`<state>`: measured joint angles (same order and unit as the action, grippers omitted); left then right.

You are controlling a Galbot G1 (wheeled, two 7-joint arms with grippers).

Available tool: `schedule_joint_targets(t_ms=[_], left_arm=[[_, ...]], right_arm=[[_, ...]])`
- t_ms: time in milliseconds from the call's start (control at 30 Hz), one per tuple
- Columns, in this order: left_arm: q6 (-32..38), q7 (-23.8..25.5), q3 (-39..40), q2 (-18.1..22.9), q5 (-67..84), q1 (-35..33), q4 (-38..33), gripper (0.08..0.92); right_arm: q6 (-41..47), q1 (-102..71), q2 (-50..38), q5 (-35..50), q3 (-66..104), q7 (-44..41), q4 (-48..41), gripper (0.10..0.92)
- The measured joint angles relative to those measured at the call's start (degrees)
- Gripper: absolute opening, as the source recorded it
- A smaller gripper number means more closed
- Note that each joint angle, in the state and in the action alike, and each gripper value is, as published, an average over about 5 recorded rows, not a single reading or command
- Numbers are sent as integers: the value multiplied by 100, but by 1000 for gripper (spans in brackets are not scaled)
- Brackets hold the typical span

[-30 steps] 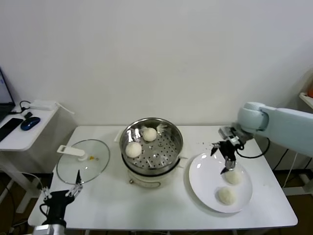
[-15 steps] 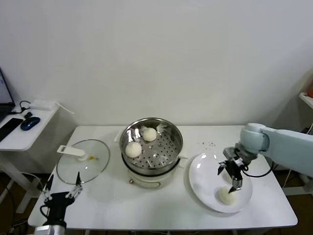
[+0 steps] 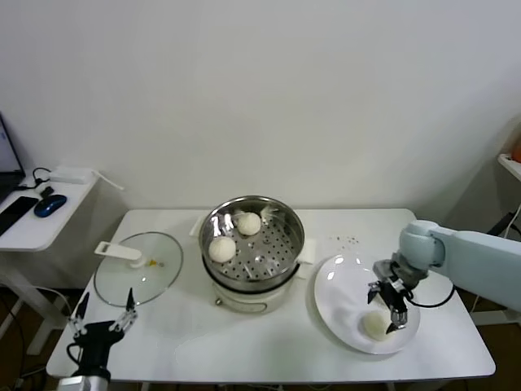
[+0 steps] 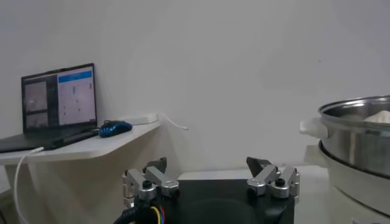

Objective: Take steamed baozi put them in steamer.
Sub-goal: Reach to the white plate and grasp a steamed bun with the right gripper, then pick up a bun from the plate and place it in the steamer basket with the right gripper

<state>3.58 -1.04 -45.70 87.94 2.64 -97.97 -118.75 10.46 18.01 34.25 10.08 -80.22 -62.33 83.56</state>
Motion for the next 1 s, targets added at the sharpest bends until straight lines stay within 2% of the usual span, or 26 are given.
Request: schedule_joint_targets(t_ms=[533, 800, 1000], left_arm=[[1, -12, -16, 4, -1, 0, 45, 823], [2, -13, -8, 12, -14, 6, 64, 823], [0, -12, -5, 20, -23, 10, 58, 823]], right_arm=[[2, -488, 120, -232, 299, -46, -219, 817], [5, -571, 97, -251, 393, -52, -229, 648], [4, -546, 88, -234, 445, -53, -188, 613]])
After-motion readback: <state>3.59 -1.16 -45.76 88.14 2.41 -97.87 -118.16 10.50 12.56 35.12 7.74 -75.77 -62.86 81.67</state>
